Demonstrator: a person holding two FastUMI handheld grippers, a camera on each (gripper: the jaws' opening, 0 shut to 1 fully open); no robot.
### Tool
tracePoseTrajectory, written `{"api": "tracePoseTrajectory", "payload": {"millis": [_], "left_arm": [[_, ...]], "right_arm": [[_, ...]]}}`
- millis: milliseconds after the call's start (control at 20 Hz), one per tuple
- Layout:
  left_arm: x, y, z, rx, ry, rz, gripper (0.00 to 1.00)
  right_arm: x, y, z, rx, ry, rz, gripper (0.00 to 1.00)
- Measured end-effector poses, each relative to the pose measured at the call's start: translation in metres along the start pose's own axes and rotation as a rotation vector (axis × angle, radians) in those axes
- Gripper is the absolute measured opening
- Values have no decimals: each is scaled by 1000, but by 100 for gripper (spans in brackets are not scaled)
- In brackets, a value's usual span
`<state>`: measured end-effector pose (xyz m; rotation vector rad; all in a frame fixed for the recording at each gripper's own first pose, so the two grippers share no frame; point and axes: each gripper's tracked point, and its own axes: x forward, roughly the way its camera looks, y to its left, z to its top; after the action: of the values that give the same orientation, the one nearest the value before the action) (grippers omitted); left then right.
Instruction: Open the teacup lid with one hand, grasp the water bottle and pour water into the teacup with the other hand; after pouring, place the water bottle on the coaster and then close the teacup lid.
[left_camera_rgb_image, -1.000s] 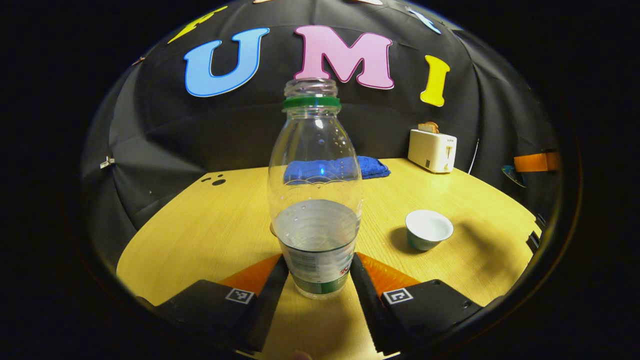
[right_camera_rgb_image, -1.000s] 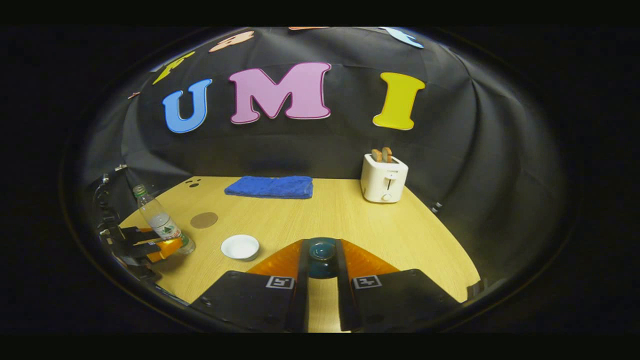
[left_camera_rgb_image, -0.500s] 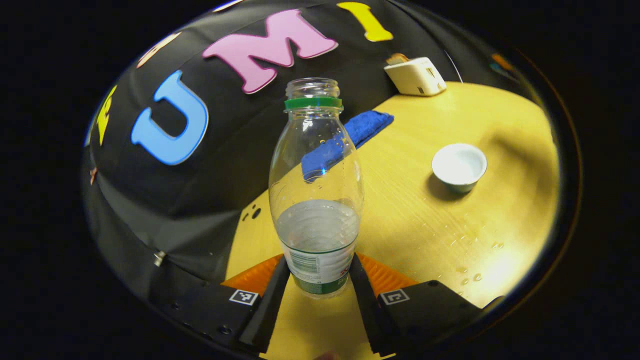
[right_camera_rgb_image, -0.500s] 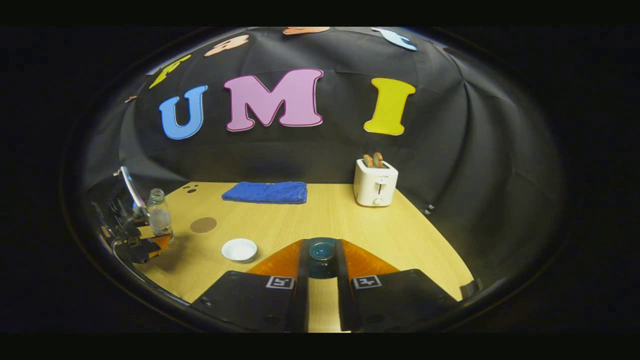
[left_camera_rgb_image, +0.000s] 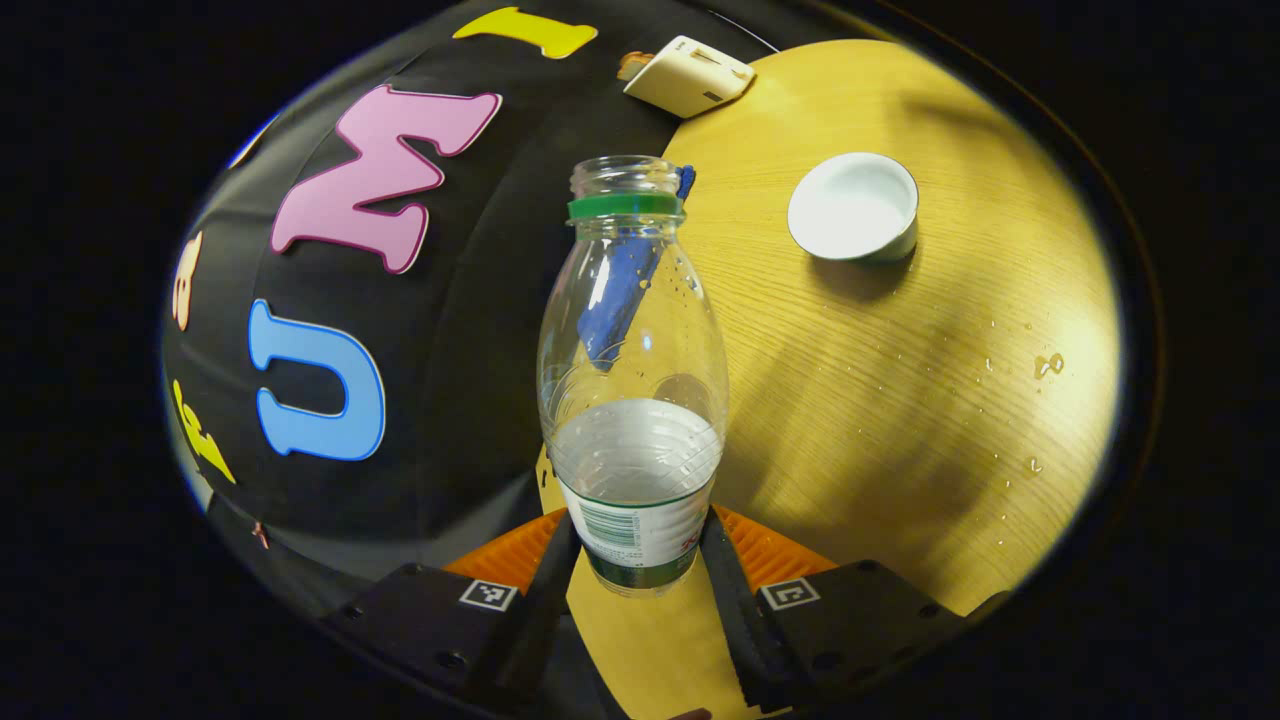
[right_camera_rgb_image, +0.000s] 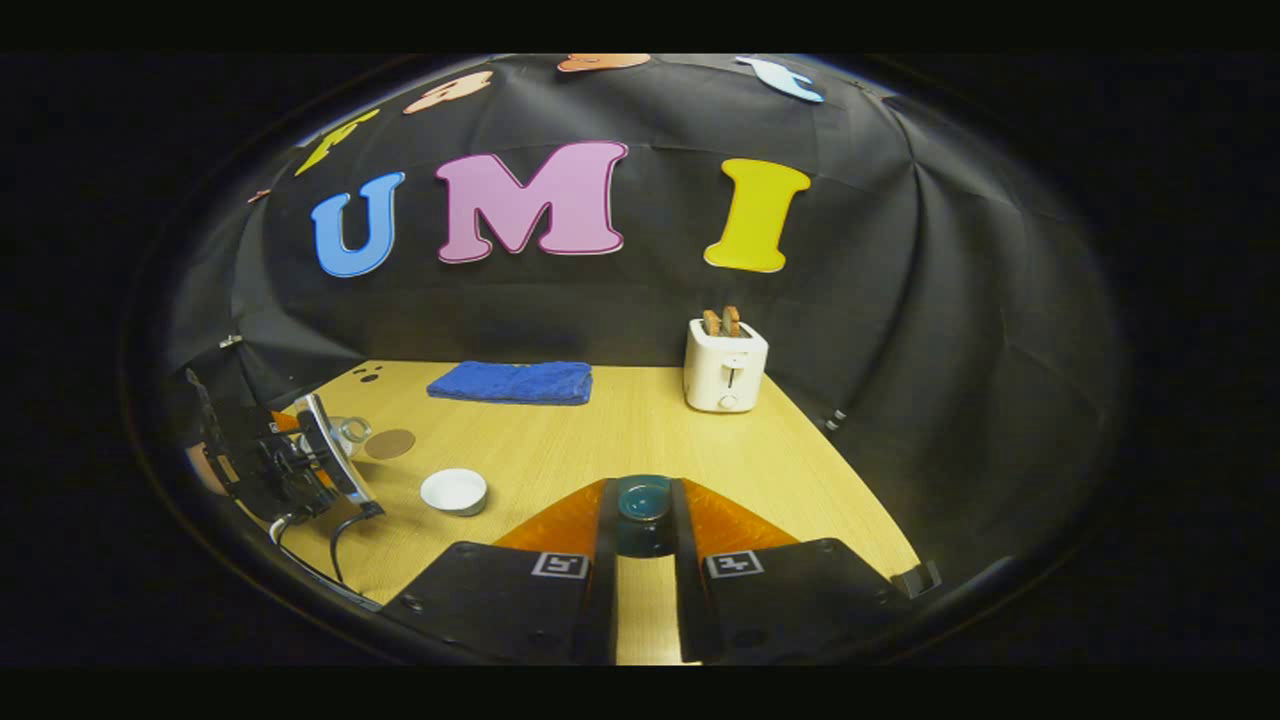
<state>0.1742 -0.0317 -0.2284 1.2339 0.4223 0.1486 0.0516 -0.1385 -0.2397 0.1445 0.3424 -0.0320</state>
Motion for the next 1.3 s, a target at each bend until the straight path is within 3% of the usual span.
{"api": "tracePoseTrajectory", "payload": {"millis": [250, 550, 1300], "left_arm": [[-2, 6, 2, 156, 54, 55, 73], [4, 8, 9, 262, 128, 92, 73], [-2, 19, 16, 516, 139, 199, 73]], "right_arm": [[5, 5, 6, -19, 15, 73, 28], [13, 14, 5, -28, 26, 186, 28], [24, -16, 9, -43, 9, 226, 28]]}}
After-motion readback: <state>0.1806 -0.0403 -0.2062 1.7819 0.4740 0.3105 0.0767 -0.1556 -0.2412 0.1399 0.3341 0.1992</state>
